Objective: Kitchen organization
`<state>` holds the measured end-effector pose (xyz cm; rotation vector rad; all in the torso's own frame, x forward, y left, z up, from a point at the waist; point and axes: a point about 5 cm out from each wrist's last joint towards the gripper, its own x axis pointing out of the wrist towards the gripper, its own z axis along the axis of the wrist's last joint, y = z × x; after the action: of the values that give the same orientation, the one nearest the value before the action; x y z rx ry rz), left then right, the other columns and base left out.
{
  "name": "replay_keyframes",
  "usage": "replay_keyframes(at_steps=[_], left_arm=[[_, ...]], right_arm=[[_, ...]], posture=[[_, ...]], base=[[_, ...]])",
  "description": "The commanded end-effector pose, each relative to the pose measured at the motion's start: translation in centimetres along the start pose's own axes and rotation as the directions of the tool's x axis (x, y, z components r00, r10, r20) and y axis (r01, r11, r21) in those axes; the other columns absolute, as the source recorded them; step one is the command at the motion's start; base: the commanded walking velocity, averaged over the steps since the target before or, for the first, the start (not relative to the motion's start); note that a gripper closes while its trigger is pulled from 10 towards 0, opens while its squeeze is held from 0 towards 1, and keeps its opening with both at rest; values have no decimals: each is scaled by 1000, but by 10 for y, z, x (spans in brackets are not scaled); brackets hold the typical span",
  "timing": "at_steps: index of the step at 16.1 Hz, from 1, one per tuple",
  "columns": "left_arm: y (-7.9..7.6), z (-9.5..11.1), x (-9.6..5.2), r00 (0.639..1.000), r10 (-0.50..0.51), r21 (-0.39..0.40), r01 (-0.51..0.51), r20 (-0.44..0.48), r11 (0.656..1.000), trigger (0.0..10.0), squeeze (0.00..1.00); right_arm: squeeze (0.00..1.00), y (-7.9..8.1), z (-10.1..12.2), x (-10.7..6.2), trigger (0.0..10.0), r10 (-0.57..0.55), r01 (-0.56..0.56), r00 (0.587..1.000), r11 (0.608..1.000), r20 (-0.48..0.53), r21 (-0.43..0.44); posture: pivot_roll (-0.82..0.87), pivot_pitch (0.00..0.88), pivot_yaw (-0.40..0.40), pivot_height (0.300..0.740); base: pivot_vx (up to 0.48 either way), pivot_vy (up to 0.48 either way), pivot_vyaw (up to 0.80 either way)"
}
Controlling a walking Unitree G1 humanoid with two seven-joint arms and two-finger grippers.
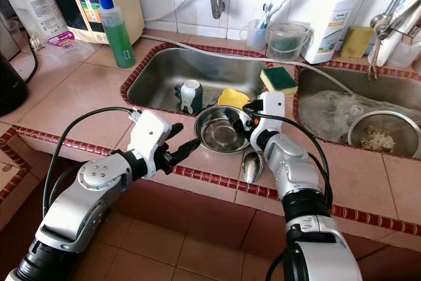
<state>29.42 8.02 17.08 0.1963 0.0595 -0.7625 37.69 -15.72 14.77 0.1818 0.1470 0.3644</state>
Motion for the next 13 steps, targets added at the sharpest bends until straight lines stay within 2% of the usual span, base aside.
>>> replay_keyframes(at_steps=[1, 2, 4, 5, 11, 13], left_arm=[[0, 5, -2, 1000, 5, 16, -6, 13, 1000, 10000, 0], [0, 5, -2, 1000, 5, 15, -5, 13, 1000, 10000, 0], [-4, 6, -2, 999, -29, 15, 28, 18, 999, 10000, 0], [-6, 7, -3, 999, -35, 19, 34, 21, 999, 10000, 0], [-6, 7, -2, 999, -45, 24, 44, 20, 999, 10000, 0], [-6, 7, -2, 999, -45, 24, 45, 17, 999, 10000, 0]], right_arm=[[0, 0, -6, -1, 2627, -1, 1, 1000, 1000, -21, 27], [0, 0, -6, -1, 1765, 0, 1, 1000, 999, -23, 34], [0, -1, -10, -3, 4667, -10, 12, 1000, 999, -28, 48], [0, -1, -10, -3, 10000, -13, 14, 999, 999, -29, 49], [0, -3, -9, -4, 10000, -22, 24, 999, 998, -24, 66], [0, -4, -8, -4, 10000, -26, 29, 999, 994, -26, 110]], posture=[[-162, 110, 31, 740], [-162, 110, 31, 740], [-164, 111, 35, 740], [-165, 111, 37, 740], [-167, 112, 42, 740], [-165, 116, 42, 740]], base=[[0, 0, 0], [0, 0, 0], [0, 0, 0], [0, 0, 0], [0, 0, 0], [0, 0, 0]])
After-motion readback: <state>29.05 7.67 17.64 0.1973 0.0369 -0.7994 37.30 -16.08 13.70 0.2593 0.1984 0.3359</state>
